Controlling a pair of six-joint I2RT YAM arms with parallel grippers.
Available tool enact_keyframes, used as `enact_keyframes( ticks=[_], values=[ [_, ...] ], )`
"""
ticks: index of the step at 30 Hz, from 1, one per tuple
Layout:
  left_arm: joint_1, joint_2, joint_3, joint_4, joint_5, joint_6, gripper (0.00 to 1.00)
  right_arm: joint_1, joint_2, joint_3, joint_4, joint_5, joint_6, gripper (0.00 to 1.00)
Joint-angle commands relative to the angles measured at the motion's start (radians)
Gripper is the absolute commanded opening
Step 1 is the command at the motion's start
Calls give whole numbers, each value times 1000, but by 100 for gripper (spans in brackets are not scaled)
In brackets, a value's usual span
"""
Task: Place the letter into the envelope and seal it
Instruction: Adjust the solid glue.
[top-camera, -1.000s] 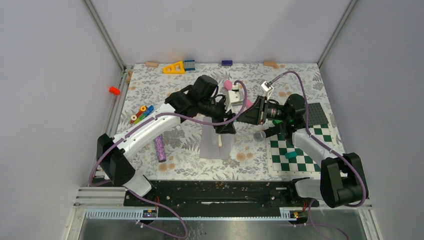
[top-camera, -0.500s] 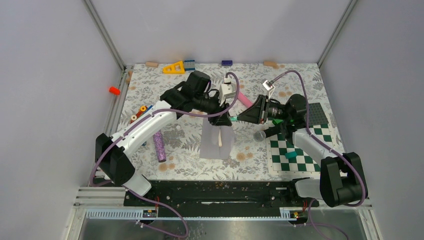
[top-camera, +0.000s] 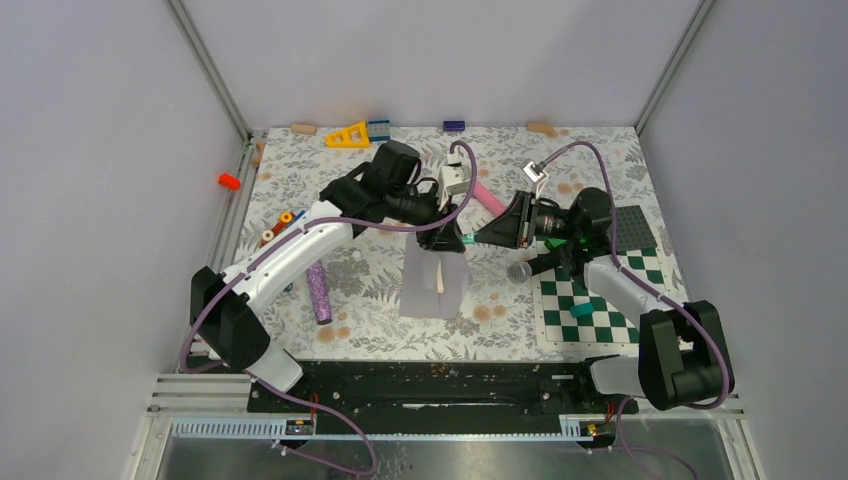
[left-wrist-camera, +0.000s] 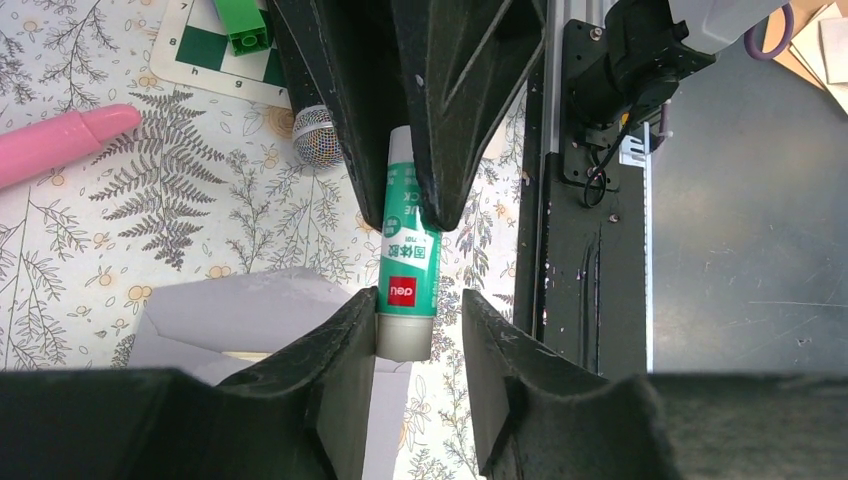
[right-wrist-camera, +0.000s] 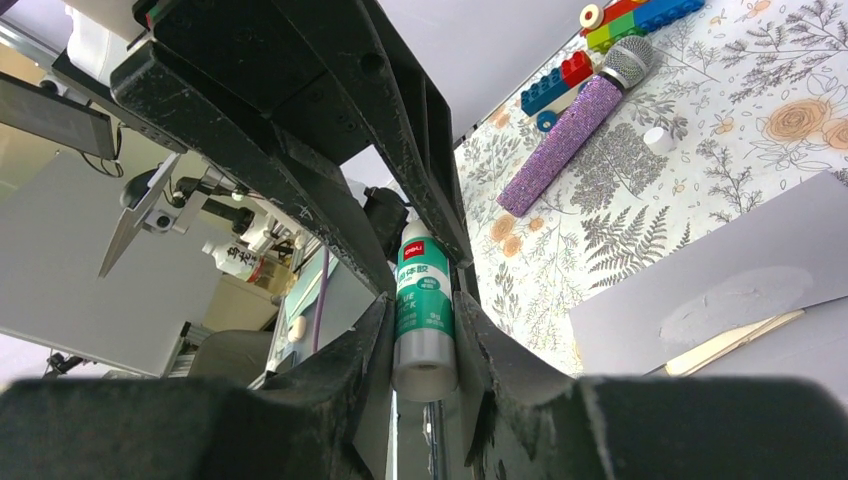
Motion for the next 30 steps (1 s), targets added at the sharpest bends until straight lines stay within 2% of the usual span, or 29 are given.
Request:
enact_keyframes(
  ticks=[1, 13, 14, 15, 17, 18, 20, 22, 24, 28, 30],
  values=[
    [-3, -25, 3, 67, 82, -29, 34, -6, 15, 6, 5, 2, -26, 2],
    [-4, -12, 6, 83, 78, -55, 14, -6, 29, 8, 5, 5, -23, 4],
    [-3, -11, 6, 85, 78, -57, 12, -7, 30, 10, 5, 4, -22, 7],
    [-2, -10, 7, 86, 78, -58, 11, -6, 29, 12, 5, 4, -19, 16],
    [-3, -12, 4, 86, 71, -56, 11, -8, 28, 18, 5, 6, -3, 41],
    [-3, -14, 0, 86, 61, -50, 10, -10, 29, 25, 7, 2, 12, 50],
    [-3, -25, -12, 83, 36, -29, 10, -23, 34, 48, 9, -11, 59, 62],
    [-3, -40, -27, 69, 12, 8, 10, -42, 49, 64, 39, -29, 128, 67],
    [-3, -59, -43, 51, -13, 49, 9, -52, 77, 74, 112, -47, 217, 68],
    [-3, -93, -76, 12, -57, 125, 8, -54, 154, 76, 397, -71, 506, 68],
    [-3, -107, -99, 12, -67, 138, 8, -55, 182, 80, 531, -85, 595, 69]
  ],
)
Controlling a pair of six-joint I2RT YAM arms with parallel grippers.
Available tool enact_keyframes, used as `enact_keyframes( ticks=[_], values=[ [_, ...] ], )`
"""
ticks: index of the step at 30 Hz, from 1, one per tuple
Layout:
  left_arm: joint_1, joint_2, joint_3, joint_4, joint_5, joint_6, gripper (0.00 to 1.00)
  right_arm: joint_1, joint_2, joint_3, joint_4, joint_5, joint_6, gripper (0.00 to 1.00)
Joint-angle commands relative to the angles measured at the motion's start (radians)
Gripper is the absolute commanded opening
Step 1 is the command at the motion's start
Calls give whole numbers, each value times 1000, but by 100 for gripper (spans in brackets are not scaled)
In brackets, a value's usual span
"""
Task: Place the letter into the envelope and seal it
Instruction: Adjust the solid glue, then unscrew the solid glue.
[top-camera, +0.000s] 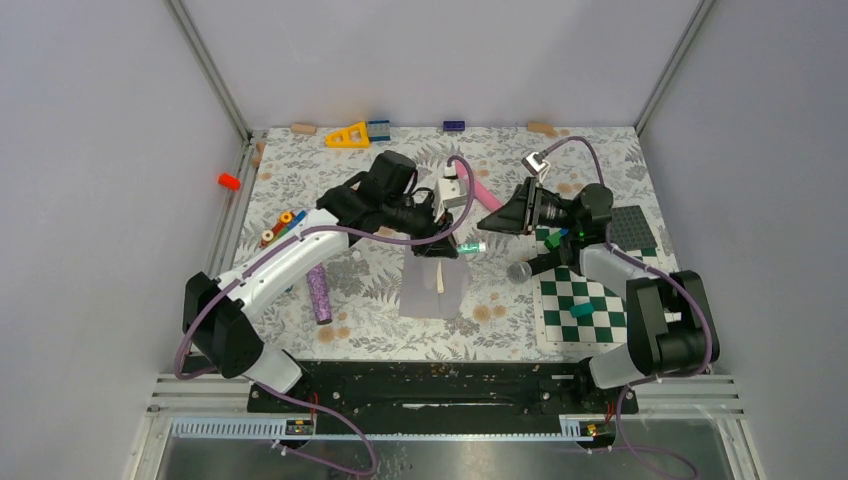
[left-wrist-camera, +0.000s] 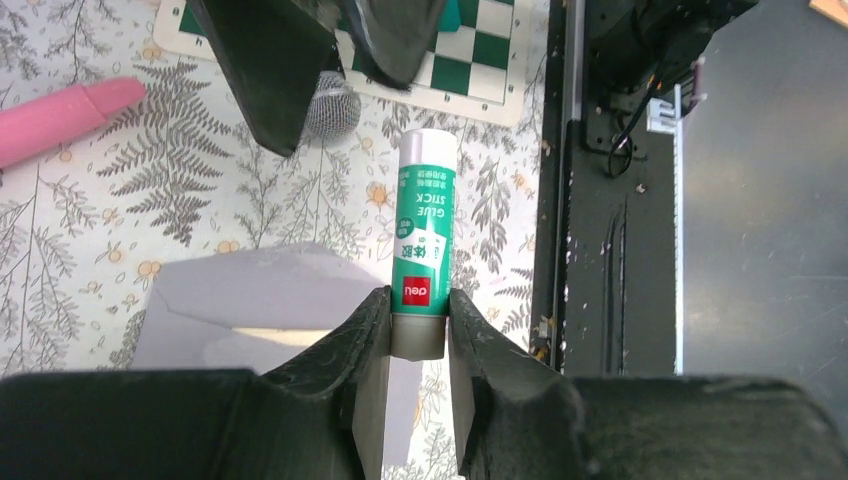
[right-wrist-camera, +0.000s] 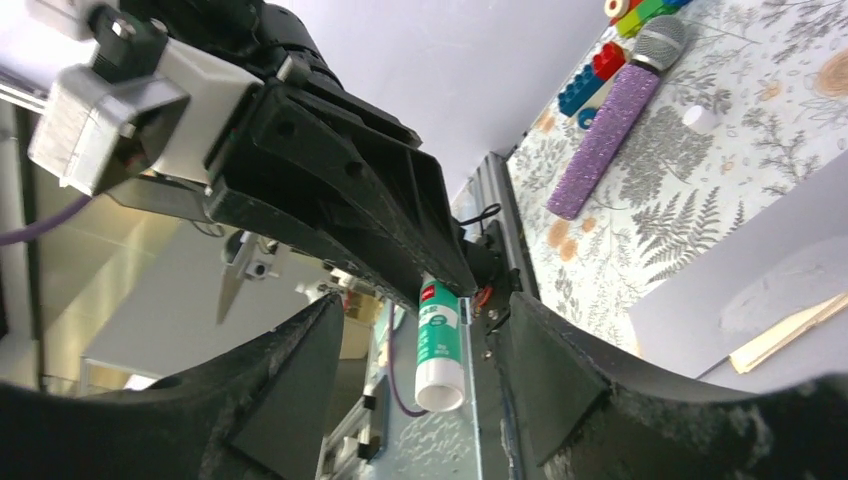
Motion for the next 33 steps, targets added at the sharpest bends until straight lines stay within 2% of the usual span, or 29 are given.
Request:
enact_keyframes(
  ticks=[1, 3, 6, 9, 10, 13, 14, 15, 17, 20, 23, 29, 31, 33],
  values=[
    [-1, -79, -40, 5, -34, 87, 8, -5, 49, 40, 357, -62, 267, 72],
    [-2, -85, -57, -7, -12, 102, 7, -5, 29, 2, 359, -80, 168, 78],
    [-1, -77, -68, -25, 49, 104, 7, -5, -54, -75, 302, -95, -116, 96],
    [-1, -56, -68, -27, 100, 80, 6, -7, -184, -116, 97, -29, -441, 99],
    [-1, -48, -66, -29, 113, 71, 6, -7, -234, -120, -18, 10, -588, 100],
    [-1, -29, -62, -28, 143, 49, 5, 26, -395, -53, -678, 233, -1219, 100],
    [-1, -26, -62, -28, 151, 42, 5, 46, -434, -47, -757, 320, -1403, 100],
    [-2, -21, -62, -28, 161, 37, 5, 59, -462, -66, -765, 376, -1516, 100],
    [-1, -10, -59, -31, 183, 27, 5, 61, -512, -135, -675, 403, -1665, 100],
    [1, 16, -46, -64, 217, 37, 5, 61, -549, -201, -649, 301, -1875, 99],
    [13, 49, -23, -104, 243, 50, 5, 61, -589, -226, -671, 142, -1925, 97],
    [52, 109, 7, -175, 336, 84, 5, 61, -605, -239, -674, -37, -1826, 87],
    [58, 119, 9, -171, 361, 77, 5, 61, -601, -262, -607, -68, -1767, 85],
    [59, 129, 6, -161, 378, 68, 5, 66, -592, -304, -452, -74, -1646, 81]
  ],
)
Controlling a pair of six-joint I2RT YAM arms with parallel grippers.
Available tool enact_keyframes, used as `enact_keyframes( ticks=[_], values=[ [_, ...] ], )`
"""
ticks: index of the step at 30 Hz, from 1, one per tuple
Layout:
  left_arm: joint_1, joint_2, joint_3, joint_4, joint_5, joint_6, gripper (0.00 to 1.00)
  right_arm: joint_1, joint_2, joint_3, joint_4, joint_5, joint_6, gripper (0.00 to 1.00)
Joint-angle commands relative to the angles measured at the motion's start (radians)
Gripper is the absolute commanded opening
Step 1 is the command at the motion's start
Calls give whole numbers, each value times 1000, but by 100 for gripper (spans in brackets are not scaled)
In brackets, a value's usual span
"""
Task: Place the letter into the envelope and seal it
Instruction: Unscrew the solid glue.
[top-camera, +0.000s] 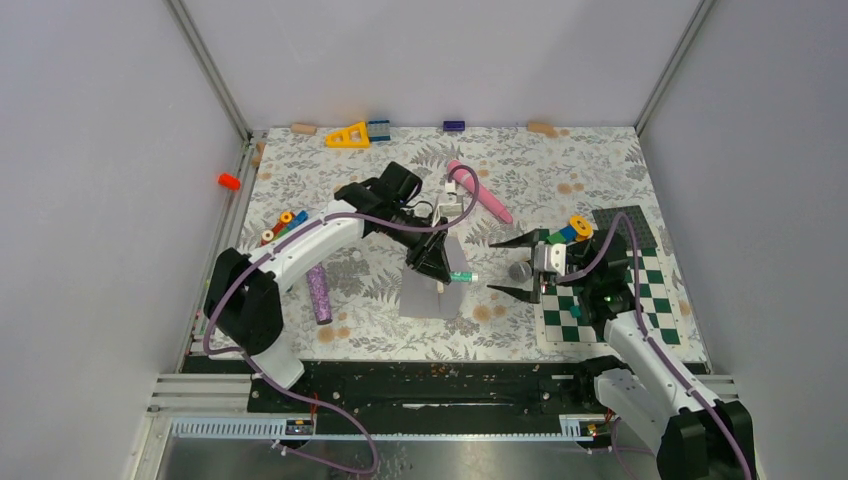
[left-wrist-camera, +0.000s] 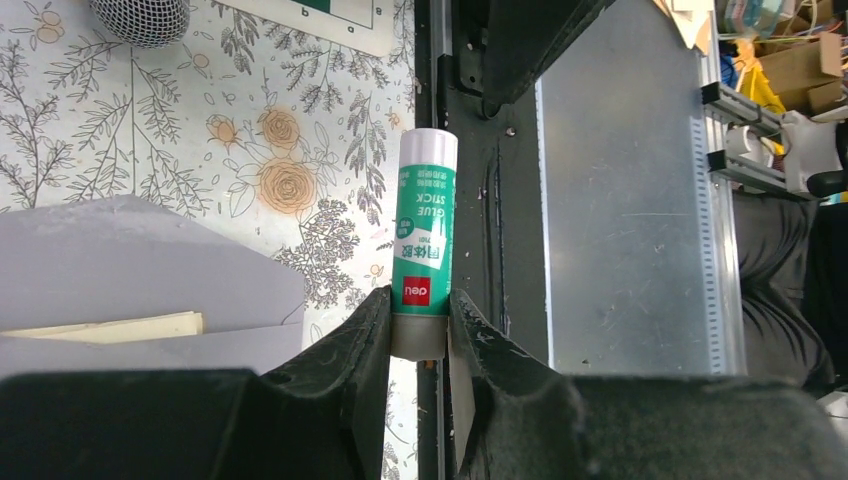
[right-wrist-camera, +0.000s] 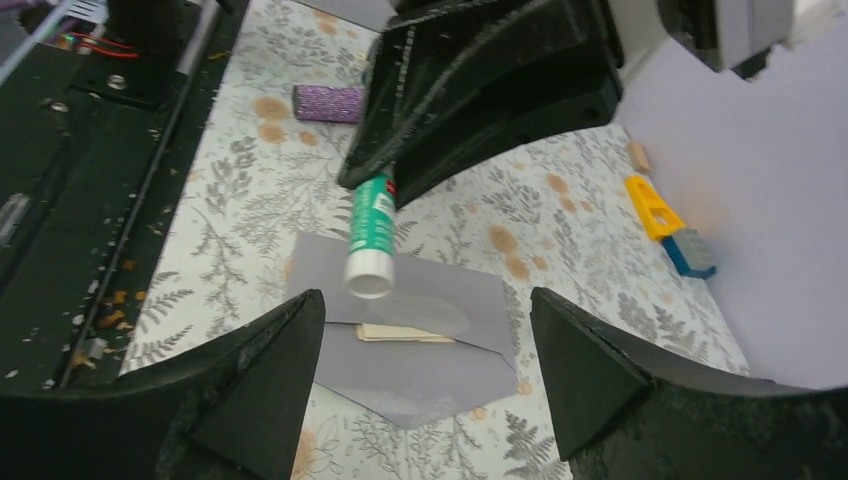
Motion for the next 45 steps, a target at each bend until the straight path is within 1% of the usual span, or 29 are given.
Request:
enact_keyframes(
  ticks=[1, 3, 5, 8, 10, 13, 16, 23, 26, 29, 32, 36, 39, 45],
  values=[
    [8, 9, 43, 20, 121, 4, 5, 11, 1, -73, 275, -94, 185, 79],
    [9, 14, 27, 48, 137, -20, 5, 18, 7, -111, 396, -67, 263, 74],
    [9, 19, 12, 76, 153, -52, 5, 34, 19, -121, 433, -30, 280, 70],
    [9, 28, 3, 102, 171, -80, 5, 67, 47, -111, 432, 18, 277, 68],
    [9, 29, 1, 107, 173, -85, 5, 84, 62, -105, 425, 23, 271, 66],
    [9, 24, -6, 113, 172, -88, 5, 96, 60, -105, 424, 27, 271, 62],
    [10, 22, -11, 121, 173, -94, 5, 97, 49, -105, 400, 19, 264, 52],
    [10, 11, -13, 121, 168, -88, 5, 97, 55, -100, 368, -27, 278, 39],
    [11, -1, -14, 121, 164, -84, 5, 97, 63, -94, 367, -35, 301, 34],
    [11, -15, -17, 121, 156, -77, 5, 97, 70, -85, 366, -37, 338, 27],
    [9, -37, -20, 121, 134, -68, 5, 97, 87, -68, 379, -34, 410, 24],
    [7, -83, -41, 149, 91, -66, 4, 97, 136, -38, 439, 0, 568, 24],
    [4, -123, -65, 185, 44, -74, 4, 97, 179, 1, 469, 12, 723, 22],
    [-1, -205, -119, 277, -53, -94, 4, 95, 249, 24, 662, 62, 1074, 20]
  ],
)
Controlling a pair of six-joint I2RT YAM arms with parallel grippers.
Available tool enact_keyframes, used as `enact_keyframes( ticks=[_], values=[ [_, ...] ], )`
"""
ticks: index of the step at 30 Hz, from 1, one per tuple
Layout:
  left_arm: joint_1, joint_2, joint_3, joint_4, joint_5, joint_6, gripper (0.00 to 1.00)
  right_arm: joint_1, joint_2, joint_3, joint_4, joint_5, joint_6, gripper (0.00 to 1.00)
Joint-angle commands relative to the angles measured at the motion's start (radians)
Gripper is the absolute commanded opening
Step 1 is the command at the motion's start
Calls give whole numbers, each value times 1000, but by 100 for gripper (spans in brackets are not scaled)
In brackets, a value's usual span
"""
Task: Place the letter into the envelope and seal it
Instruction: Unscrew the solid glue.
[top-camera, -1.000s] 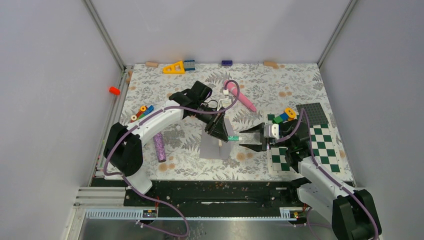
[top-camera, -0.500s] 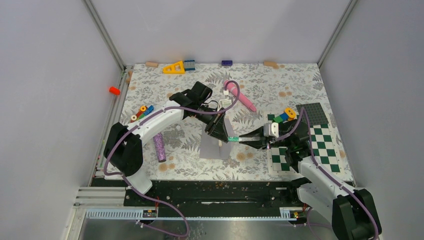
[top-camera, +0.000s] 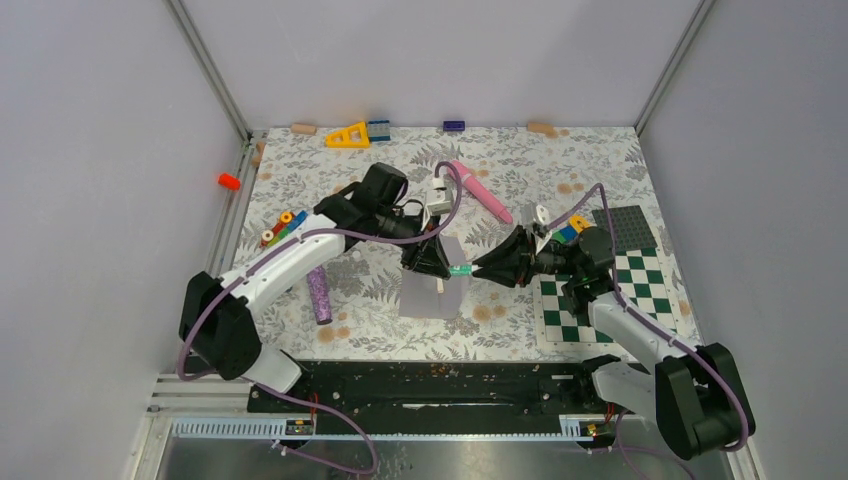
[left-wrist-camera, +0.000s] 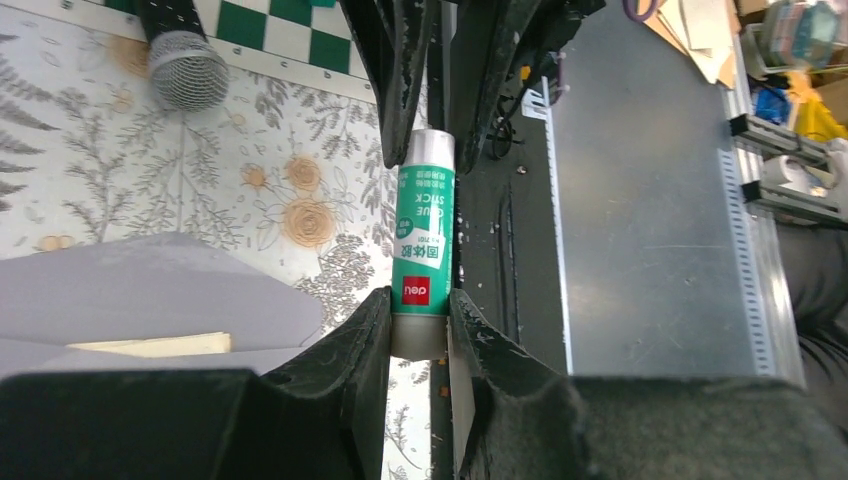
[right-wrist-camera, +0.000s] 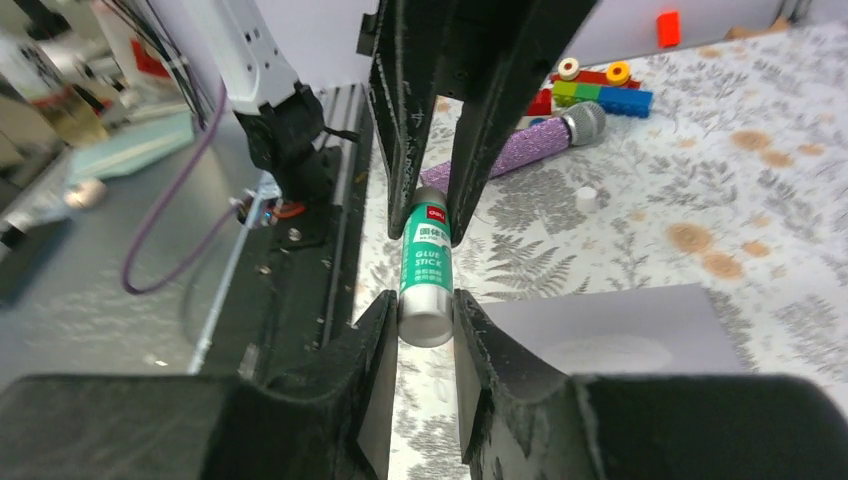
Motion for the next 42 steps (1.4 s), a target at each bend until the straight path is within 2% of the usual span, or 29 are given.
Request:
enact_keyframes(
  ticks=[1, 6, 12, 16, 19, 21, 24, 27, 29, 35, 38, 42],
  values=[
    [-11, -85, -29, 118, -69, 4, 4, 3, 36, 44, 195, 66, 353, 19],
    [-34, -130, -42, 124, -144, 30, 5, 4, 76, 76, 217, 121, 537, 15],
    [-60, -162, -56, 134, -244, 53, 5, 3, 72, 143, -10, 202, 614, 18],
    [-69, -165, -57, 143, -296, 58, 5, 4, 58, 203, -269, 232, 576, 30],
    [-69, -164, -56, 144, -302, 57, 4, 3, 42, 226, -370, 234, 508, 44],
    [-67, -164, -55, 144, -285, 52, 4, 3, 20, 229, -400, 207, 429, 54],
    [-54, -149, -58, 144, -213, 35, 4, 3, -31, 219, -424, 139, 220, 70],
    [-40, -109, -55, 142, -111, 7, 3, 1, -90, 244, -603, 136, -98, 77],
    [-29, -78, -52, 139, -42, -15, 2, -11, -112, 246, -642, 114, -227, 78],
    [-1, 44, -7, 82, 145, -45, 2, -30, -147, 228, -618, -20, -518, 81],
    [-1, 79, 5, 62, 178, -44, 2, -32, -151, 201, -610, -104, -647, 81],
    [0, 86, 9, 50, 183, -42, 2, -32, -160, 153, -592, -165, -717, 77]
  ],
)
